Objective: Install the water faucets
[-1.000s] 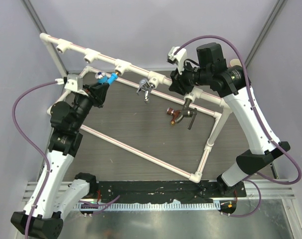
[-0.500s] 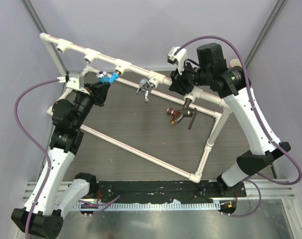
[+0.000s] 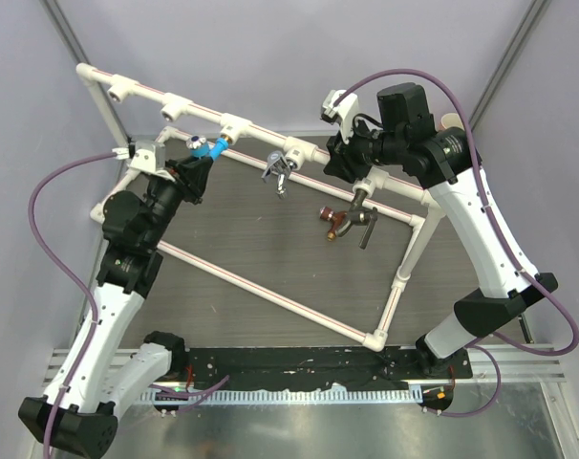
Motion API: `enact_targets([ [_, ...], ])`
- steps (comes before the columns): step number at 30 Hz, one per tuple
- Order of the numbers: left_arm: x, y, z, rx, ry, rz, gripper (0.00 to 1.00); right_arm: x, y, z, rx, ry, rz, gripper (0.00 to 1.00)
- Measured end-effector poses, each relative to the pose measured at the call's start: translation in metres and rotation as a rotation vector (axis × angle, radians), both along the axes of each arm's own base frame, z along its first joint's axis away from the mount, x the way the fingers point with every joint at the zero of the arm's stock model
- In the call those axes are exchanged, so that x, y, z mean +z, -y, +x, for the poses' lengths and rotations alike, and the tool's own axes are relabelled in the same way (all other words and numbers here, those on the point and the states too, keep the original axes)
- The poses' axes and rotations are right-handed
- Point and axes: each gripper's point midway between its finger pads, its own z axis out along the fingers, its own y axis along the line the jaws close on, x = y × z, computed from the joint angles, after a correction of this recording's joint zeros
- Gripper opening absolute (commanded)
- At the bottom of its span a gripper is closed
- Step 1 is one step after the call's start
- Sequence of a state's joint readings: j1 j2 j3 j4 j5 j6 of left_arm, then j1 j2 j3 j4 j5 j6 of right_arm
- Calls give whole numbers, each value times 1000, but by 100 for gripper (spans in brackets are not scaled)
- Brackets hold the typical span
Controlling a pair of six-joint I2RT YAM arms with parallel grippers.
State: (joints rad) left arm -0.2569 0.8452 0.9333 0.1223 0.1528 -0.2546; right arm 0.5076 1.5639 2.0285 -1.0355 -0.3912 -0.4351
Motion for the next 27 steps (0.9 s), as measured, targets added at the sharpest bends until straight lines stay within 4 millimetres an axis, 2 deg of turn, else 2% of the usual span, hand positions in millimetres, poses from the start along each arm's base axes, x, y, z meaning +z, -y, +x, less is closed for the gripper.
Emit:
enact_targets([
  [27,-3,4,3,64,72,82,0,1,-1,1,1,6,3,1],
])
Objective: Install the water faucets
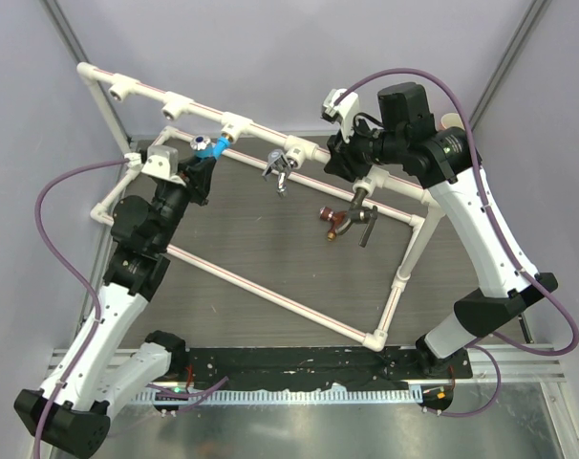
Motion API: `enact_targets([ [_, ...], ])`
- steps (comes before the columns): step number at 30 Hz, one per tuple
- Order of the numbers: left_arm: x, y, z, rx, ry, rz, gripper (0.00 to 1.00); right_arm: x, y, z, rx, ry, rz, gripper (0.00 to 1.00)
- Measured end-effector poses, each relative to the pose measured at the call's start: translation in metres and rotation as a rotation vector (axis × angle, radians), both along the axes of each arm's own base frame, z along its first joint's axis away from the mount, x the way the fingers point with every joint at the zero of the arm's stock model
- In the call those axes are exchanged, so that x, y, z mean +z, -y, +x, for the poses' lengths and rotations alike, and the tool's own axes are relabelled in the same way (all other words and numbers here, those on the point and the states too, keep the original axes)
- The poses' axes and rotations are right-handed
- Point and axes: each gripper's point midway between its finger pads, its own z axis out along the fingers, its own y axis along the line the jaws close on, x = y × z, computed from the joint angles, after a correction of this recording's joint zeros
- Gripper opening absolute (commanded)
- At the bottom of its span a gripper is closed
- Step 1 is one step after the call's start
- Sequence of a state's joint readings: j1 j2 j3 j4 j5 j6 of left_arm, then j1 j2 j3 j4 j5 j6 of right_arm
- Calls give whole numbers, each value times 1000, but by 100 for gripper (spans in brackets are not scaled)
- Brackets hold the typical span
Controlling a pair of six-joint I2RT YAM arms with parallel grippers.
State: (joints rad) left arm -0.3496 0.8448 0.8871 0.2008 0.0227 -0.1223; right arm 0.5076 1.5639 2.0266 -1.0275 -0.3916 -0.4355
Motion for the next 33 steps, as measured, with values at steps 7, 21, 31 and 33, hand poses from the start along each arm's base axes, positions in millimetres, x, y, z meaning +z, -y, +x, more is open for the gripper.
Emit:
enact_targets([
  [7,0,1,0,-2,-3,60,0,0,0,0,-1,0,1,1],
  [21,-5,10,-3,55,44,314,0,0,0,-1,1,1,2,1],
  [31,-12,18,-4,139,72,571,0,1,1,-1,2,5,5,1],
  [33,-13,19,-4,157,78,616,0,1,1,-1,2,7,5,1],
])
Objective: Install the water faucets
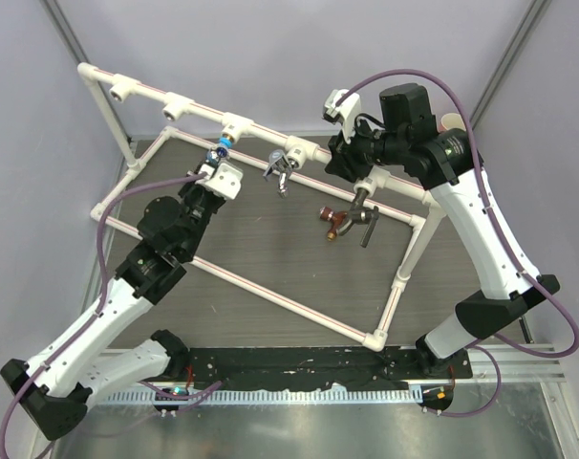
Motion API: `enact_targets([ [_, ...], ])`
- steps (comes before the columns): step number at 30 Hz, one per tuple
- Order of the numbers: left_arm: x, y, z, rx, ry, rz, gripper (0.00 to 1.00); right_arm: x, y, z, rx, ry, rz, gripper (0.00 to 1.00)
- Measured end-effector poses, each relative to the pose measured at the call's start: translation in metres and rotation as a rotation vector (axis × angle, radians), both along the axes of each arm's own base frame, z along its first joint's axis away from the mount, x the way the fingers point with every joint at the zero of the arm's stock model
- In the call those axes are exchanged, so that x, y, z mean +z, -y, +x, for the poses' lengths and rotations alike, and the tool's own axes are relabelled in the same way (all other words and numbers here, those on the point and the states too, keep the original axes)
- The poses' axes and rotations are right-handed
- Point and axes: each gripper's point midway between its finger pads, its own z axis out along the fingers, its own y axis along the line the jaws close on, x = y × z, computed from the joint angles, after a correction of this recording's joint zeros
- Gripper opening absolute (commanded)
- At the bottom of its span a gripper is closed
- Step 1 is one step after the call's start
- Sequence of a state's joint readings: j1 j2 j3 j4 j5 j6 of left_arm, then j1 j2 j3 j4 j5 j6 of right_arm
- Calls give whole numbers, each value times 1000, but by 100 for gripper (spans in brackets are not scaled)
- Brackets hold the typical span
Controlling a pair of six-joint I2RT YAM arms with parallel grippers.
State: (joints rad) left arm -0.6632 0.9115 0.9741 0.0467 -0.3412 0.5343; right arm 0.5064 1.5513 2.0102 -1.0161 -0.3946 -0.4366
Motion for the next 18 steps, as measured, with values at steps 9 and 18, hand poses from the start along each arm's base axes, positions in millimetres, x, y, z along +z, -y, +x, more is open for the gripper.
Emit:
enact_targets([
  [9,-3,1,-2,73,31,186,0,0,0,0,1,3,0,1],
  [18,-7,3,-3,141,60,384,0,0,0,0,1,7,2,1],
])
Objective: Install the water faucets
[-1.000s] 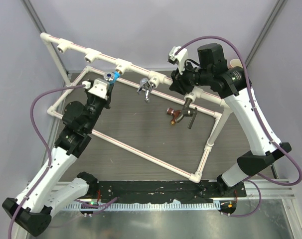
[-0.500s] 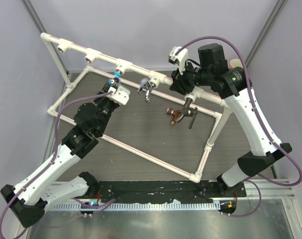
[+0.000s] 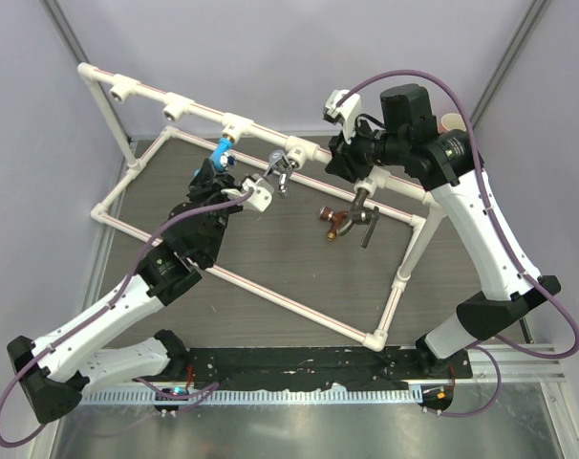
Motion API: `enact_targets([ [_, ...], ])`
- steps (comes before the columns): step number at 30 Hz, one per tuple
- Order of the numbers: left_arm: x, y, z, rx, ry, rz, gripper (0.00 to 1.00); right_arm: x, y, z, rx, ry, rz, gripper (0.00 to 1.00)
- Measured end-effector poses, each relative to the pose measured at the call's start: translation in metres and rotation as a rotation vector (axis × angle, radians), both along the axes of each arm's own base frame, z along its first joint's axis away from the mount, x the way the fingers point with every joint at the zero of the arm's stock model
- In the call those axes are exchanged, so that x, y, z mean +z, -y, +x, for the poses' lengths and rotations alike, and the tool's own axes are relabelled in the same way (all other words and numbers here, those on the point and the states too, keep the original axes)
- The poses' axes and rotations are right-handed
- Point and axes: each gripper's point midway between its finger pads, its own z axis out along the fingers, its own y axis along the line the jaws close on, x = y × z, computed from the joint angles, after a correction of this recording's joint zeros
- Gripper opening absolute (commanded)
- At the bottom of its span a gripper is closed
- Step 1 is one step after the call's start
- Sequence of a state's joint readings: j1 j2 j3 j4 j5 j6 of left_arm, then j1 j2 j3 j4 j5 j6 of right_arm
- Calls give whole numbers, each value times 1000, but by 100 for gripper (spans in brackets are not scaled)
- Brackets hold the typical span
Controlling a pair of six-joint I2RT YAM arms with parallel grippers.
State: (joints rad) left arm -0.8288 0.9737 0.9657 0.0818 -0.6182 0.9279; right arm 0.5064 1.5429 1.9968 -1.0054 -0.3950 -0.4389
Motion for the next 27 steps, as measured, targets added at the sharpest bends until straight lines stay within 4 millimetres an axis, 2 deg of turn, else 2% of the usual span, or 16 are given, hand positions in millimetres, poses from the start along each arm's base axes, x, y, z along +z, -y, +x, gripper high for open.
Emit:
enact_targets([
  [16,-9,1,-2,174,114,360,0,0,2,0,-1,4,-2,1],
  [27,-11,0,-3,230,158,510,11,0,2,1,-2,8,-3,1],
])
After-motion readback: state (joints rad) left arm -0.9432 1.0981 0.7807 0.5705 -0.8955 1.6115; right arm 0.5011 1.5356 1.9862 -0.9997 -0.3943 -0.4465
